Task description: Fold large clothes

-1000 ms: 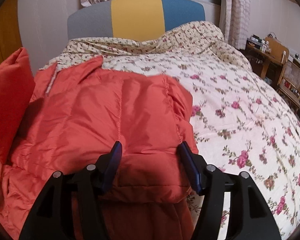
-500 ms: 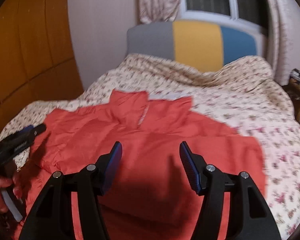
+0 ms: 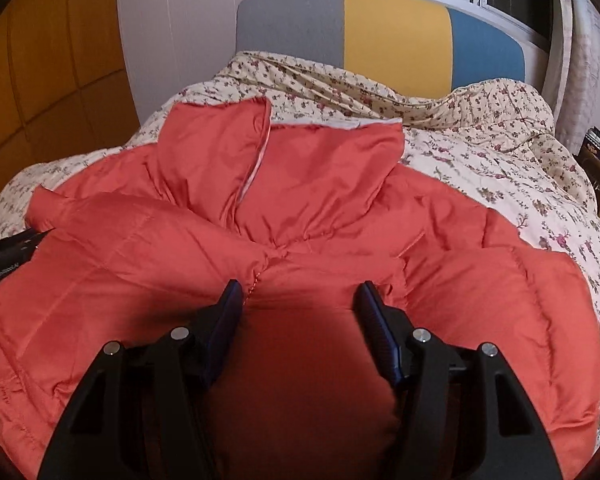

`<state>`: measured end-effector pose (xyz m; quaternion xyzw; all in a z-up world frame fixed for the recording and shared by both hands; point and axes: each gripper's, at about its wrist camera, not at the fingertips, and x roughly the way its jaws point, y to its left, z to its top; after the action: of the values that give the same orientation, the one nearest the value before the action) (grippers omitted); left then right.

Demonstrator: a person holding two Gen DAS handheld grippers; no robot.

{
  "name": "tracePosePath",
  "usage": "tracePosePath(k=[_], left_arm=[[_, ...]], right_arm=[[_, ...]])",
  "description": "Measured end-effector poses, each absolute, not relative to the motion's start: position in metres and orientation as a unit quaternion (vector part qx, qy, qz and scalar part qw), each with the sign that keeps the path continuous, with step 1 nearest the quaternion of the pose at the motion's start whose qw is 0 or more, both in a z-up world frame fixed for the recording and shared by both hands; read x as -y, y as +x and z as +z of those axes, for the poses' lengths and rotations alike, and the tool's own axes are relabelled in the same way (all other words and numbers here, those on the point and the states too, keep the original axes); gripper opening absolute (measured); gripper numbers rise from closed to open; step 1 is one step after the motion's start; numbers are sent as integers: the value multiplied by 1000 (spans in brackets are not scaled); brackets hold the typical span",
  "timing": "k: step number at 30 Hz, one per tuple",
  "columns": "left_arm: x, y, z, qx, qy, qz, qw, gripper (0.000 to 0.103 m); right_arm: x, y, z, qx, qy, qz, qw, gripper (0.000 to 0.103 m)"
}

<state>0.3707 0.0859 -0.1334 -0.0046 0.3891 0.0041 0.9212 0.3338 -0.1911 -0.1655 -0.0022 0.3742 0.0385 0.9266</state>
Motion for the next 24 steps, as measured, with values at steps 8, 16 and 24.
tracePosePath(k=[8, 16, 24], left_arm=[[-81, 344, -117, -345, 16, 31, 938, 77], [-18, 282, -89, -246, 135, -38, 959, 92], [-23, 344, -135, -394, 104, -69, 911, 100]], right_arm=[[191, 334, -170, -376, -5, 33, 926, 59], [188, 330, -168, -372, -7, 30, 928, 61], [185, 329, -168, -372, -11, 27, 928, 61]])
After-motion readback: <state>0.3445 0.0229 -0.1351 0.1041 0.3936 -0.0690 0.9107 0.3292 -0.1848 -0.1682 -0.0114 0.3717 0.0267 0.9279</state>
